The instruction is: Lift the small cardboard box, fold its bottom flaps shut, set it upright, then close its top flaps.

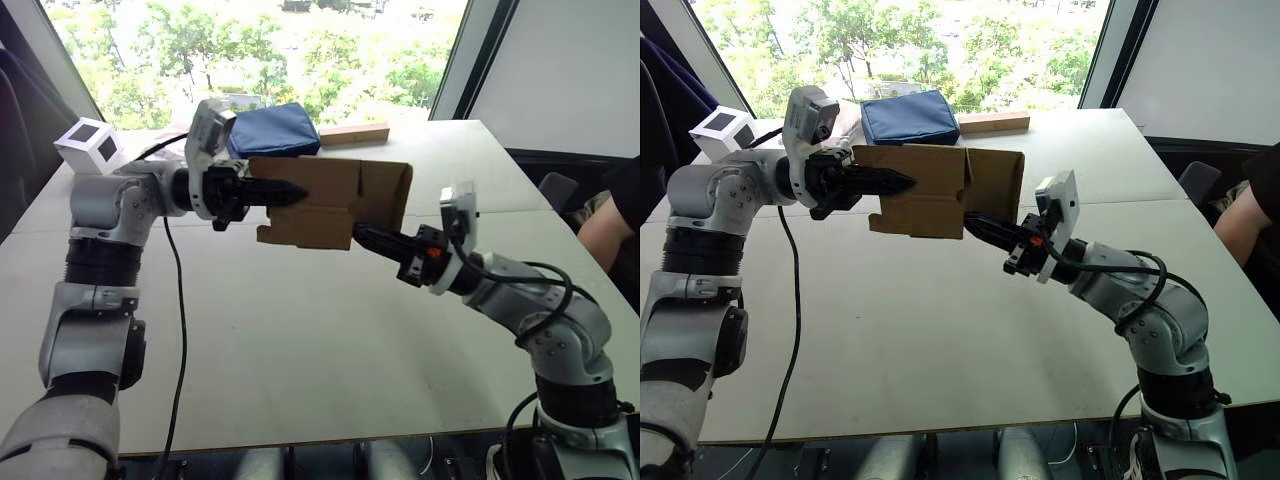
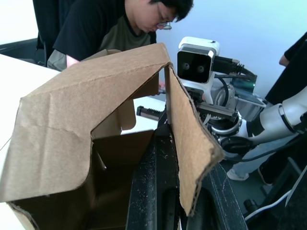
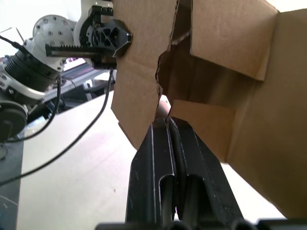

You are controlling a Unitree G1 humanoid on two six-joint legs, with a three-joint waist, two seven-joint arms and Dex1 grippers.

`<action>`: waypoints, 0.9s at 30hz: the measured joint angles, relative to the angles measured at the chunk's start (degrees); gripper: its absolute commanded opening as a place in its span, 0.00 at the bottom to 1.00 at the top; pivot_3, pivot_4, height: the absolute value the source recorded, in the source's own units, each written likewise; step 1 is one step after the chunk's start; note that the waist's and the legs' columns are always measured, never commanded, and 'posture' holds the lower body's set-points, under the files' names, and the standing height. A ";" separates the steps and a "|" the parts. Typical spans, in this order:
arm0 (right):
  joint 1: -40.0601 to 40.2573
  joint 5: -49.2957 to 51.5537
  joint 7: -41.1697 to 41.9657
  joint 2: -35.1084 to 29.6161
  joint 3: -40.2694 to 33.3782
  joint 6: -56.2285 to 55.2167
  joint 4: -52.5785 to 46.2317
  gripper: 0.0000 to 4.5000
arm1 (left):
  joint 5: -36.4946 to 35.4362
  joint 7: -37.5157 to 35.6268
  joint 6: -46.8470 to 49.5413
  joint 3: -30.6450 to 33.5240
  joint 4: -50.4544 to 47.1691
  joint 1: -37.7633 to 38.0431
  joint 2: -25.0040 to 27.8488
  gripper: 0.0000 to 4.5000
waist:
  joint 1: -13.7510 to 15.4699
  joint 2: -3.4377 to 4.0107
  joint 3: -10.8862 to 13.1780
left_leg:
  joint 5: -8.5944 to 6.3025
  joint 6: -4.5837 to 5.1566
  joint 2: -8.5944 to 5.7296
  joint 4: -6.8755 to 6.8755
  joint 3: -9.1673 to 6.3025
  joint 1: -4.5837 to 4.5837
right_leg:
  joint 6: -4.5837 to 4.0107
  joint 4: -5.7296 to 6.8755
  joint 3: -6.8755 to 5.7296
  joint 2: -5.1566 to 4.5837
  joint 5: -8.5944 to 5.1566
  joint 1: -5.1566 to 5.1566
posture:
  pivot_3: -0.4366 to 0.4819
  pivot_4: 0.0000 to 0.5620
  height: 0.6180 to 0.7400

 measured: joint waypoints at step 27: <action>-6.96 -2.27 1.85 6.93 -4.99 -5.93 20.49 0.01 | -0.35 1.73 0.11 1.57 -0.12 -0.01 -0.70 0.00 | -0.12 0.02 0.00 | 0.03 -0.05 0.03 -0.01 0.00 -0.05 | 0.00 0.03 0.00 0.01 0.00 -0.07 | 0.48 0.27 0.98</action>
